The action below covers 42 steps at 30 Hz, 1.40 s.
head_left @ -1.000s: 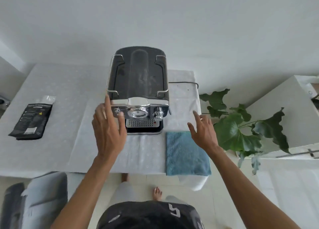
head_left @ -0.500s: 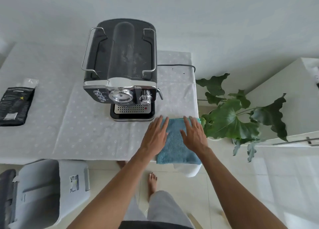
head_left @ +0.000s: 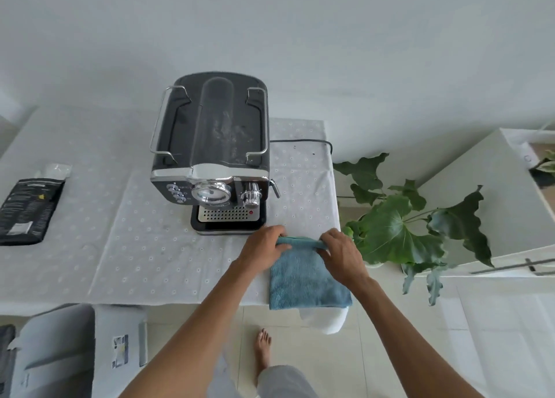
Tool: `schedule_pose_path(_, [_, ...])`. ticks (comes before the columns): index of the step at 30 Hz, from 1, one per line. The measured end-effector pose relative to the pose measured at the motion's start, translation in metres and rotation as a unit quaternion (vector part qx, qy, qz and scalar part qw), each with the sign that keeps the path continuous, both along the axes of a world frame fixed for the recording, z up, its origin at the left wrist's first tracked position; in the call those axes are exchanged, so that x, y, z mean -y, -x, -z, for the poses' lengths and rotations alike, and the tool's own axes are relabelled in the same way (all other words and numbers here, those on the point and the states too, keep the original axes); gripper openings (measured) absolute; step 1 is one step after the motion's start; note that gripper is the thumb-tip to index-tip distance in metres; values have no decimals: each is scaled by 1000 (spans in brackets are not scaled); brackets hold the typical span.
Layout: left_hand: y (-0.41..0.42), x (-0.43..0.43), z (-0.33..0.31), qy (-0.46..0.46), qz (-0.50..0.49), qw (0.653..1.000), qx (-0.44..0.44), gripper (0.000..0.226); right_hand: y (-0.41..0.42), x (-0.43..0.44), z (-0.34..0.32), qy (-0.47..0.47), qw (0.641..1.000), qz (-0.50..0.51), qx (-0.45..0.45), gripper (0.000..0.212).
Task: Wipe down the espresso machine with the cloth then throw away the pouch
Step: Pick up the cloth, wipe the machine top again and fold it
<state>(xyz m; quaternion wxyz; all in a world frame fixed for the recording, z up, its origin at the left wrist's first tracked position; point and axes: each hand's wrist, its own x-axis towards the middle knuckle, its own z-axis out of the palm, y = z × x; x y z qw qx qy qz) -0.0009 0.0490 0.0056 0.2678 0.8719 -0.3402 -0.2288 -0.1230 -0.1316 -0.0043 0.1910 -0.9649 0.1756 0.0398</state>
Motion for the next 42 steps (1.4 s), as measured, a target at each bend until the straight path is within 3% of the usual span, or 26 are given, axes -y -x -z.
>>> schedule_pose_path(3, [6,-35,-52,103,-31,993,-40,16,7,-3,-63,-53,997,-50,12,11])
schedule_pose_path(6, [6,-65,-120,196,-71,977,-39,16,-5,-12,-138,-46,992,-93,66,22])
schedule_pose_path(11, [-32,-96,-232,309,-121,941,66,13,-61,-40,-256,-79,970,-105,205,29])
schedule_pose_path(14, [-88,-94,-267,324,-169,920,144,12,-119,-52,-291,-80,959,-91,257,27])
schedule_pose_path(17, [-155,-80,-262,259,-192,926,196,14,-182,-61,-287,-24,973,-47,226,36])
schedule_pose_path(19, [-186,-73,-244,212,-181,944,180,14,-205,-78,-270,37,974,-12,224,53])
schedule_pose_path(21, [-205,-73,-228,183,-168,955,159,12,-208,-113,-250,-29,968,12,248,61])
schedule_pose_path(23, [-216,-77,-216,189,-175,956,139,12,-203,-150,-224,-91,973,15,212,65])
schedule_pose_path(27, [-228,-80,-205,184,-154,960,147,13,-213,-183,-185,-38,988,80,124,76])
schedule_pose_path(31, [-244,-74,-201,176,-135,959,178,11,-243,-177,-182,4,987,106,122,77])
schedule_pose_path(37, [-270,-74,-192,186,-81,974,98,9,-227,-179,-179,23,990,96,104,73])
schedule_pose_path(42, [-273,-82,-186,179,-33,979,92,8,-222,-189,-178,46,987,123,88,72])
